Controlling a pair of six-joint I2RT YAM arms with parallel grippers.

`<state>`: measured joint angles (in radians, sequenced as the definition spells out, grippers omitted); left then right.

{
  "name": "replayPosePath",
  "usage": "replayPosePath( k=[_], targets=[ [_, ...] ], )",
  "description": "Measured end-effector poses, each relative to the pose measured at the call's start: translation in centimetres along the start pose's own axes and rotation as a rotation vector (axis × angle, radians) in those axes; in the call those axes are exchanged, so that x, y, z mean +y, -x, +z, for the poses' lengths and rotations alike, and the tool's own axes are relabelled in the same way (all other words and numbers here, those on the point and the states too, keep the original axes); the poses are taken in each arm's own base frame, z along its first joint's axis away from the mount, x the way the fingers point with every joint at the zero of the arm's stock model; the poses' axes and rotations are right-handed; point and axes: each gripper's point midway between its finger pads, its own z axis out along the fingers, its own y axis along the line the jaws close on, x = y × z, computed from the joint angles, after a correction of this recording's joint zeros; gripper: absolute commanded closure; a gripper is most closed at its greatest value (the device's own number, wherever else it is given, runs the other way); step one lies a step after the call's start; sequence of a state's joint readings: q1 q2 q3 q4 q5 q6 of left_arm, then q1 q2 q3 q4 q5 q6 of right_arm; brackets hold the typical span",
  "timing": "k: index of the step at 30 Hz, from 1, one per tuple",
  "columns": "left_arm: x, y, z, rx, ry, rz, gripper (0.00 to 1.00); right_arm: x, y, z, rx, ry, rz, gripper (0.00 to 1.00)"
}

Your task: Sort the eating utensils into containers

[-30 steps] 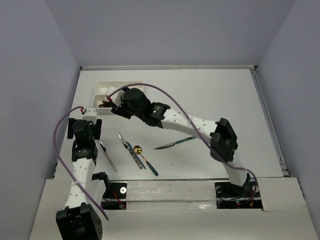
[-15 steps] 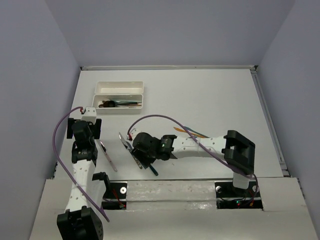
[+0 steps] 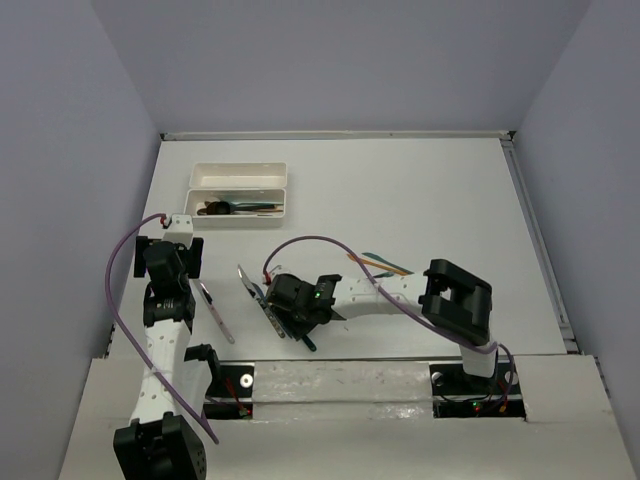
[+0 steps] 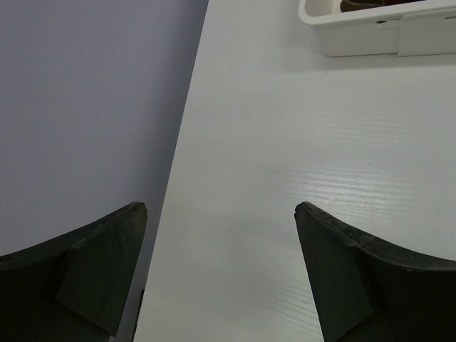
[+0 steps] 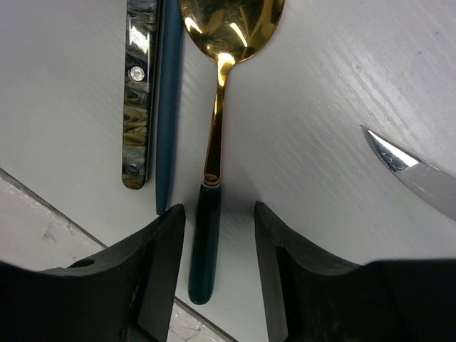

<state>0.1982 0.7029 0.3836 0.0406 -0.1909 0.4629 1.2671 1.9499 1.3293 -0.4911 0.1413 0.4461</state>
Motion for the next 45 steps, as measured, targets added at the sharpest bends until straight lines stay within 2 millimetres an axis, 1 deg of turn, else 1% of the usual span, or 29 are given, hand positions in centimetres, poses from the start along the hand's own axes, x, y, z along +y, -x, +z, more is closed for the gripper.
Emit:
replayPosePath(
  k=[1,3,4,9,12,18,21,23,26,28,29,31,32,33,34,36,37,38,40,42,43,44,45],
  targets=[
    [0.0,0.0,0.0,0.0,0.0,0.0,0.01,0.0,0.0,0.0,0.0,-0.001,0.003,0.62],
    [0.0,0.0,0.0,0.0,0.0,0.0,0.01,-0.1,0.0,0.1,0.0,-0.01,0.011,0.66],
    [0.0,0.0,0.0,0.0,0.0,0.0,0.01,-0.2,0.0,0.2,0.0,-0.018,0.017,0.72],
    [0.0,0.0,0.0,0.0,0.0,0.0,0.01,-0.5,0.2,0.4,-0.006,-0.051,0.044,0.83],
    [0.0,0.0,0.0,0.0,0.0,0.0,0.01,-0.8,0.3,0.4,-0.013,-0.067,0.051,1.0],
    [0.0,0.0,0.0,0.0,0.0,0.0,0.01,-1.2,0.6,0.3,-0.023,-0.097,0.054,1.0],
    [0.0,0.0,0.0,0.0,-0.001,0.0,0.01,-1.9,1.0,0.2,-0.044,-0.136,0.03,1.0],
    [0.0,0.0,0.0,0.0,-0.002,0.0,0.01,-2.6,1.7,0.1,-0.073,-0.167,-0.011,1.0],
    [0.0,0.0,0.0,0.0,-0.002,0.0,0.01,-3.3,3.5,-0.7,-0.14,-0.199,-0.072,1.0],
    [0.0,0.0,0.0,0.001,-0.002,0.0,0.01,-4.0,5.5,-1.8,-0.192,-0.223,-0.119,1.0],
    [0.0,0.0,0.0,0.001,-0.002,0.0,0.01,-4.3,6.8,-2.3,-0.223,-0.231,-0.142,1.0],
    [-0.1,0.0,0.0,0.001,-0.002,0.001,0.01,-4.6,10.4,-3.5,-0.303,-0.238,-0.197,1.0],
    [-0.1,0.0,0.0,0.002,-0.002,0.001,0.01,-5.4,13.1,-4.5,-0.362,-0.244,-0.203,1.0],
    [-0.1,-0.1,0.1,0.005,-0.003,0.001,0.01,-6.0,15.3,-5.3,-0.411,-0.253,-0.223,1.0],
    [-0.1,-0.1,0.1,0.006,-0.003,0.002,0.01,-7.1,18.6,-6.7,-0.484,-0.275,-0.249,1.0],
    [-0.1,-0.2,0.1,0.01,-0.003,0.003,0.01,-8.7,23.7,-8.4,-0.598,-0.313,-0.289,1.0],
    [-0.1,-0.3,0.2,0.013,-0.003,0.003,0.01,-9.9,27.7,-9.9,-0.681,-0.359,-0.335,1.0],
    [-0.1,-0.4,0.2,0.017,-0.003,0.004,0.01,-10.4,29.4,-10.3,-0.716,-0.38,-0.352,1.0],
    [-0.2,-0.4,0.2,0.021,-0.003,0.005,0.01,-11.7,34.0,-11.6,-0.822,-0.436,-0.397,1.0],
    [-0.1,-0.5,0.2,0.022,0.0,0.005,0.01,-12.3,37.2,-10.5,-0.874,-0.486,-0.493,1.0],
    [0.0,-0.5,0.2,0.023,0.003,0.005,0.01,-12.2,38.1,-10.0,-0.885,-0.501,-0.536,1.0],
    [0.0,-0.5,0.2,0.024,0.006,0.005,0.01,-11.9,39.0,-8.9,-0.897,-0.51,-0.584,1.0],
    [0.0,-0.5,0.2,0.025,0.008,0.005,0.01,-11.7,39.3,-7.7,-0.894,-0.515,-0.621,1.0]
  ],
)
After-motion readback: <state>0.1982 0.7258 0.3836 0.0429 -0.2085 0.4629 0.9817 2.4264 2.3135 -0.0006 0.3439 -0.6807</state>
